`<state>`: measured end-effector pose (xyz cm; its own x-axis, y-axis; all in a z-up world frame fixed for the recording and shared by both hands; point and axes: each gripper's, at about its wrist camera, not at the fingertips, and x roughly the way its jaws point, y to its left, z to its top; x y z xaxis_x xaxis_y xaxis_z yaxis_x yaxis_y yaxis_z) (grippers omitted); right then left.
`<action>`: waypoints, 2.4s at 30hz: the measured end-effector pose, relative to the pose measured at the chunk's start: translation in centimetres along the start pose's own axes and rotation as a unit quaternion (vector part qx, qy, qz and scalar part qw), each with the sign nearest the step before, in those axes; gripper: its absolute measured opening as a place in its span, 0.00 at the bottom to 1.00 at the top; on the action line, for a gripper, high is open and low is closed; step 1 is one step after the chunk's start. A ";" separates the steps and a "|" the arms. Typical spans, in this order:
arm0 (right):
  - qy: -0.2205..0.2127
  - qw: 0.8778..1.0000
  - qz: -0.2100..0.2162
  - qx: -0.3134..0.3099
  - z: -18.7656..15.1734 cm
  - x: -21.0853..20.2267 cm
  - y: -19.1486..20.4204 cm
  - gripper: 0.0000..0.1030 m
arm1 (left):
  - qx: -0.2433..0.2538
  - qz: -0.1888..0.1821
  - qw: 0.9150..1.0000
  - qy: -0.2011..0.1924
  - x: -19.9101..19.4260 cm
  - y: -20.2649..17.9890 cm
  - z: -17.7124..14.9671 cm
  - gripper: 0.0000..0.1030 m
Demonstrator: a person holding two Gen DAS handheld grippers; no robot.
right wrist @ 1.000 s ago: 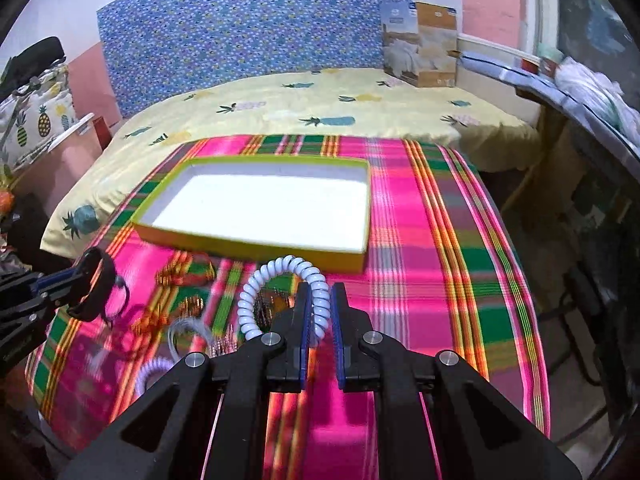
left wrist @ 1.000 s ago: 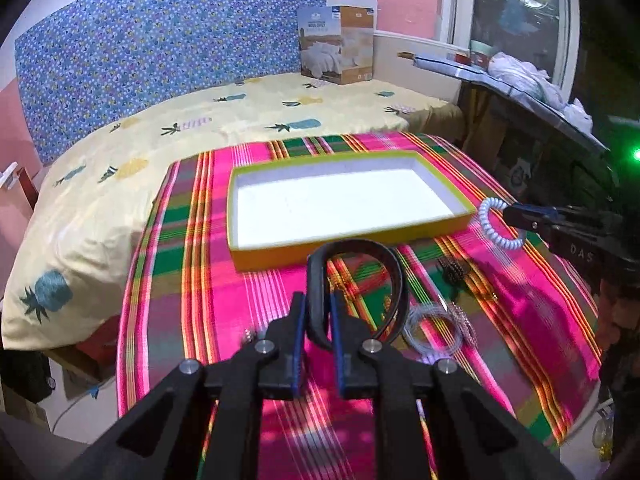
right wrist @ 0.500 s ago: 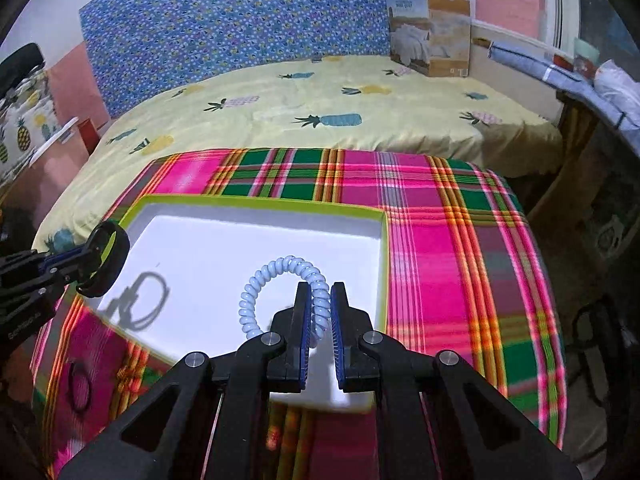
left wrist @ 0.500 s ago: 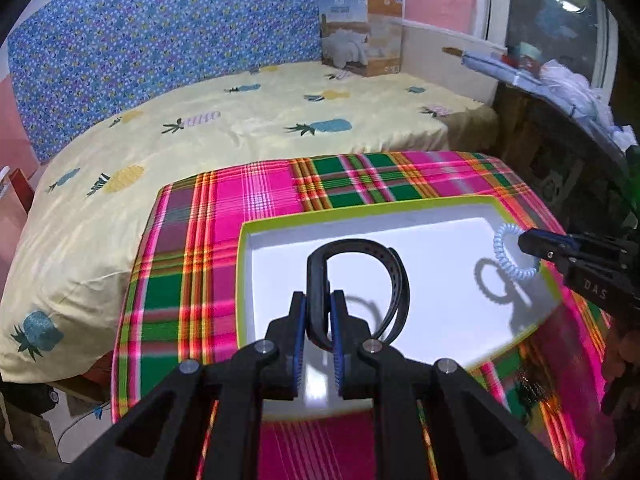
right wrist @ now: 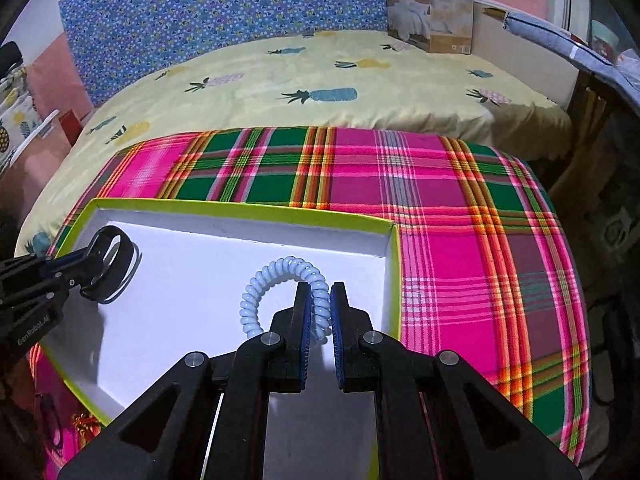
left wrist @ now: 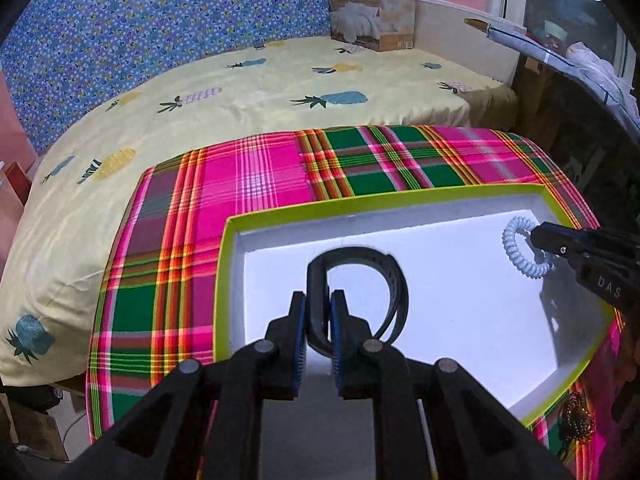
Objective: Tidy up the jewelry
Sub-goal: 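Carry both items into the white box and open both tools to release them, then move the left tool to the black cord bracelet while the right tool approaches the amber beaded bracelet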
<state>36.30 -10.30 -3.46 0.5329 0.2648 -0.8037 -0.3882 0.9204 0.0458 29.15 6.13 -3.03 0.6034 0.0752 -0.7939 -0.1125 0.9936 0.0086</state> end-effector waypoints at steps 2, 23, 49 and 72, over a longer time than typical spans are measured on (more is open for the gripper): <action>0.005 1.000 0.004 0.002 -0.1 0.2 -0.1 0.10 | -0.001 -0.002 1.000 0.000 0.0 0.1 0.1 0.13; -0.057 0.998 0.014 0.004 -6.5 -12.2 2.1 0.16 | 0.023 -0.036 0.998 -0.046 -10.6 -1.0 -5.9 0.25; -0.056 0.997 0.038 0.021 -19.2 -18.1 5.2 0.43 | 0.004 -0.052 0.996 -0.066 -17.7 -0.8 -17.2 0.33; -0.043 0.998 0.038 0.032 -18.5 -15.6 4.9 0.43 | -0.033 -0.034 0.998 -0.034 -13.1 2.0 -16.6 0.35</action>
<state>12.15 -15.29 -1.70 0.5669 0.3557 -0.7430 -0.3821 0.9126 0.1453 7.92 5.78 -2.70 0.6638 0.0150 -0.7478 -0.1200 0.9890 -0.0867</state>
